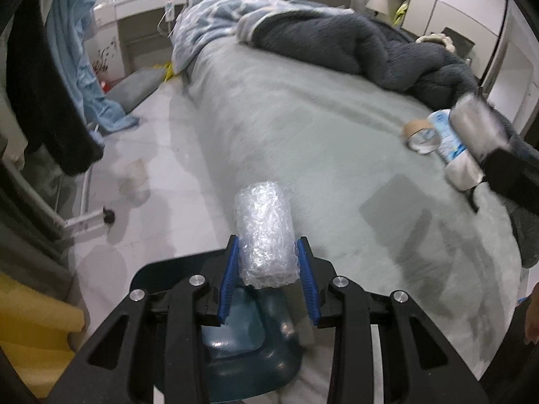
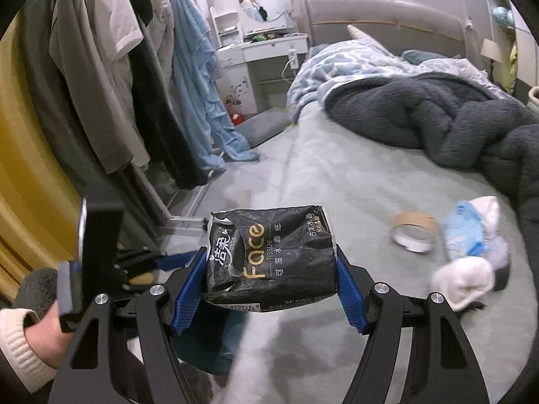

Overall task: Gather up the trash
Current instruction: 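Close the left tool on the bubble-wrap roll while the right tool lifts the Face packet, then carry both items over the bin and open both tools to drop them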

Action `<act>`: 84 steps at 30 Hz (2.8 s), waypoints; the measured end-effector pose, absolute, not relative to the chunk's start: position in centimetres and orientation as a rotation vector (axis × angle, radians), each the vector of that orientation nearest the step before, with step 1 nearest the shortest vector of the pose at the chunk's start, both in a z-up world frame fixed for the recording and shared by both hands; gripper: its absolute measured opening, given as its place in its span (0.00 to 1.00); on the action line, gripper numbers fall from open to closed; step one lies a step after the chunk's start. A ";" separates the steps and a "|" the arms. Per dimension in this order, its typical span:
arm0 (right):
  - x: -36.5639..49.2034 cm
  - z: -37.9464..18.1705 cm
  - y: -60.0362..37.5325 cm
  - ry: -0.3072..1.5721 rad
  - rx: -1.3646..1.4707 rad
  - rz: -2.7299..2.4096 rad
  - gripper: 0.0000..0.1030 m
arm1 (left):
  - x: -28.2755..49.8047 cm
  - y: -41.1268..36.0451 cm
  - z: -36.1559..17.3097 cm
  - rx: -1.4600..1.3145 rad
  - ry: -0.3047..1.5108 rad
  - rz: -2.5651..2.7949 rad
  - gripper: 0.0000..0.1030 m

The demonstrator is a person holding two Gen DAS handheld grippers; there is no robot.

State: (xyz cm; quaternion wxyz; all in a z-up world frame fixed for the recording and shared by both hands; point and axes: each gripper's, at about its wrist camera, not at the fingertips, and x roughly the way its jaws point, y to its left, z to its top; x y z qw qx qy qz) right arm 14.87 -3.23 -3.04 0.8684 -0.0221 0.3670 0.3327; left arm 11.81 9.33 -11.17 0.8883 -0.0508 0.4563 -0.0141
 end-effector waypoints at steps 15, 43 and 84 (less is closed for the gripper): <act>15.7 -7.1 6.6 0.917 -0.158 0.809 0.69 | 10.8 16.8 -17.0 -0.277 1.183 0.045 0.36; 16.6 -17.9 13.0 1.190 -0.277 0.794 0.70 | 8.1 22.9 -16.3 -0.316 1.234 0.065 0.73; 12.4 -15.5 12.0 1.052 -0.413 0.781 0.94 | 6.5 20.9 -0.5 -0.170 0.581 0.084 0.96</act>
